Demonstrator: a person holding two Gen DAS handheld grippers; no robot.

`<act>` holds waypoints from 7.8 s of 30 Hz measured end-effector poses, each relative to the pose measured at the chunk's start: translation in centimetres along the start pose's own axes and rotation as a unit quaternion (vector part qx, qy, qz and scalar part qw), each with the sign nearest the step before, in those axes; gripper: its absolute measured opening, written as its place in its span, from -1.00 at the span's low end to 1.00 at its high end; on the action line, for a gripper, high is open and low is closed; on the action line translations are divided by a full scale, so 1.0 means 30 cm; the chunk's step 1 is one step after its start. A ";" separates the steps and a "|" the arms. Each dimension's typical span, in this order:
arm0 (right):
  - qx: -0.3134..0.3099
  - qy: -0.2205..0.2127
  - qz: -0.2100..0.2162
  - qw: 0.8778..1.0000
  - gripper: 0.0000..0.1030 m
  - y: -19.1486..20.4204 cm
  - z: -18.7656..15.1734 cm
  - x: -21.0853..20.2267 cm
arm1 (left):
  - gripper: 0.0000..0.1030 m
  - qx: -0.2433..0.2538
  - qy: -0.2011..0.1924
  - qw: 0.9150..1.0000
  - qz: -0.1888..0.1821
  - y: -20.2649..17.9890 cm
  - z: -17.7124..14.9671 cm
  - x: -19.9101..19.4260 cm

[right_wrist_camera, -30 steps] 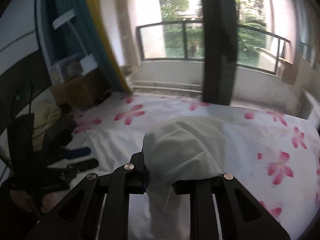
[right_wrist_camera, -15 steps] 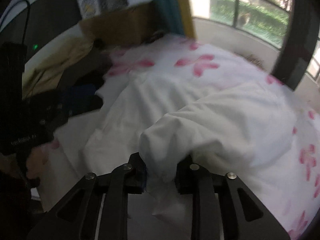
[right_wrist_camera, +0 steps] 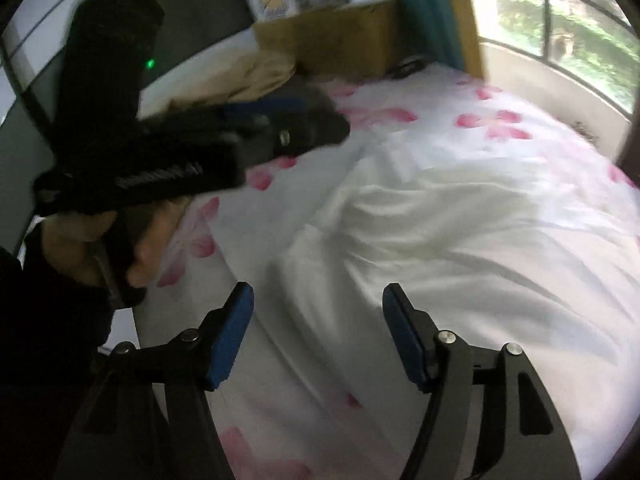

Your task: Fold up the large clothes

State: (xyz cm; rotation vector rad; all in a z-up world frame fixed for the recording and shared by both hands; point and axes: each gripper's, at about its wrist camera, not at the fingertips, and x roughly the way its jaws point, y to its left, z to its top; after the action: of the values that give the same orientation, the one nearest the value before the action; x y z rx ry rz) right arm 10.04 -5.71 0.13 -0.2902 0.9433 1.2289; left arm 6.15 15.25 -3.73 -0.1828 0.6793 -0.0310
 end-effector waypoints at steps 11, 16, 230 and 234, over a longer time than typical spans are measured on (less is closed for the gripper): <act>0.132 -0.096 -0.169 0.972 0.31 -0.285 -0.197 -0.362 | -0.85 0.030 0.115 0.992 -0.042 -0.083 -0.050 0.259; 0.167 -0.094 -0.226 0.955 0.31 -0.386 -0.226 -0.366 | -0.87 0.024 0.065 0.997 -0.018 -0.069 -0.018 0.067; 0.181 -0.268 -0.337 0.884 0.57 -0.163 -0.341 -0.792 | 0.26 0.067 -0.210 0.974 0.055 -0.399 0.047 -0.358; 0.160 -0.290 -0.364 0.871 0.71 -0.124 -0.332 -0.848 | 0.27 0.076 -0.237 0.968 0.043 -0.433 0.051 -0.394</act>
State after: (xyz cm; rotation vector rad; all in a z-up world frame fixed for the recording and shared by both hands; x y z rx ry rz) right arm 8.08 -30.56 11.94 0.0115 0.4175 0.3948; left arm -1.68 3.74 7.09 -0.0083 0.2044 0.0428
